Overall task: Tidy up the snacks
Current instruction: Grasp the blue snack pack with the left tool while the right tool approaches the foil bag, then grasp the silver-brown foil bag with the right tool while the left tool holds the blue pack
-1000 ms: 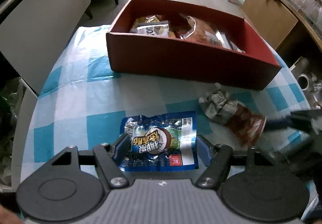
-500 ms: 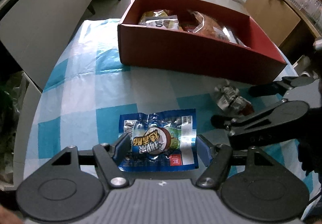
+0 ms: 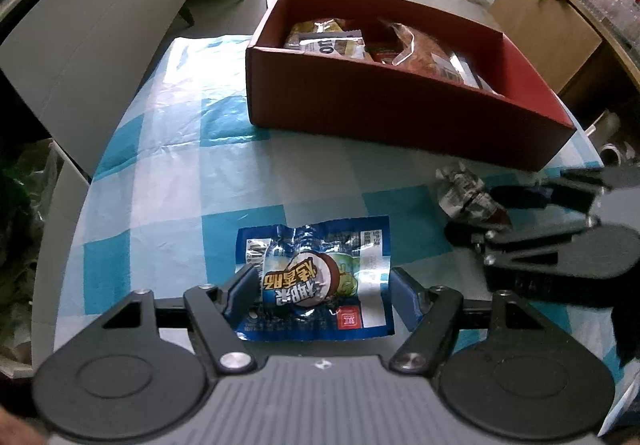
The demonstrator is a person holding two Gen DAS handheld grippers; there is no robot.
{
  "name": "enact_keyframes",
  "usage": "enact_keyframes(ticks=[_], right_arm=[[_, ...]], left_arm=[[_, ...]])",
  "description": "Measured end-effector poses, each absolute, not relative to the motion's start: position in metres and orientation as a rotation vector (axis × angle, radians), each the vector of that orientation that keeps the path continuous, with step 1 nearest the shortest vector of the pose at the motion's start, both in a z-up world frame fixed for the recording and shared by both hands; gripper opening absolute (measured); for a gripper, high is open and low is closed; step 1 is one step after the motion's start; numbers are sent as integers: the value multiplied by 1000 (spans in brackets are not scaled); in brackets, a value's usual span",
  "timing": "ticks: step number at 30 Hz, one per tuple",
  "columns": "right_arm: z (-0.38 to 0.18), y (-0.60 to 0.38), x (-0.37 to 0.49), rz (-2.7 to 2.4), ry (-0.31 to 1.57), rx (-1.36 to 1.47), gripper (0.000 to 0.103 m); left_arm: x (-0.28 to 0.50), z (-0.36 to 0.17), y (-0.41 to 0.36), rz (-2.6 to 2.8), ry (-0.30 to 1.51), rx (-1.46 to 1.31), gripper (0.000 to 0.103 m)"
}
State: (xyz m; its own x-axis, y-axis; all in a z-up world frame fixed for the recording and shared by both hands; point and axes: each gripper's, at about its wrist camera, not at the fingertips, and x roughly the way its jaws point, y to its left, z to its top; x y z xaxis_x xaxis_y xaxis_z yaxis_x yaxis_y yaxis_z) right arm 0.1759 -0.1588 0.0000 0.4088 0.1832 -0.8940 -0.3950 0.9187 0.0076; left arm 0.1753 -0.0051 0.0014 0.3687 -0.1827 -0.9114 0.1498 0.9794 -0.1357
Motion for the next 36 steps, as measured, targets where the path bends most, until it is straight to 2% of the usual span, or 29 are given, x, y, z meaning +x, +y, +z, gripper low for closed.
enact_keyframes(ticks=[3, 16, 20, 22, 27, 29, 31, 33, 36], right_arm=[[1, -159, 170, 370, 1100, -202, 56], [21, -177, 141, 339, 1068, -94, 56], [22, -183, 140, 325, 1068, -81, 56], [22, -186, 142, 318, 1068, -72, 56], [20, -191, 146, 324, 1071, -57, 56], [18, -192, 146, 325, 1078, -58, 56], [18, -192, 146, 328, 1080, -67, 56], [18, -191, 145, 336, 1077, -74, 55], [22, -191, 145, 346, 1062, -72, 54]], left_arm=[[175, 5, -6, -225, 1167, -42, 65], [174, 18, -19, -258, 1131, -31, 61], [175, 5, -24, -224, 1169, 15, 65], [177, -2, -25, -185, 1175, 29, 70], [179, -16, -25, -140, 1174, 42, 73], [171, -15, -26, -143, 1143, 62, 68], [166, -11, -21, -140, 1124, 43, 57], [167, -7, -14, -136, 1118, 2, 53], [172, -1, -8, -132, 1104, -39, 40]])
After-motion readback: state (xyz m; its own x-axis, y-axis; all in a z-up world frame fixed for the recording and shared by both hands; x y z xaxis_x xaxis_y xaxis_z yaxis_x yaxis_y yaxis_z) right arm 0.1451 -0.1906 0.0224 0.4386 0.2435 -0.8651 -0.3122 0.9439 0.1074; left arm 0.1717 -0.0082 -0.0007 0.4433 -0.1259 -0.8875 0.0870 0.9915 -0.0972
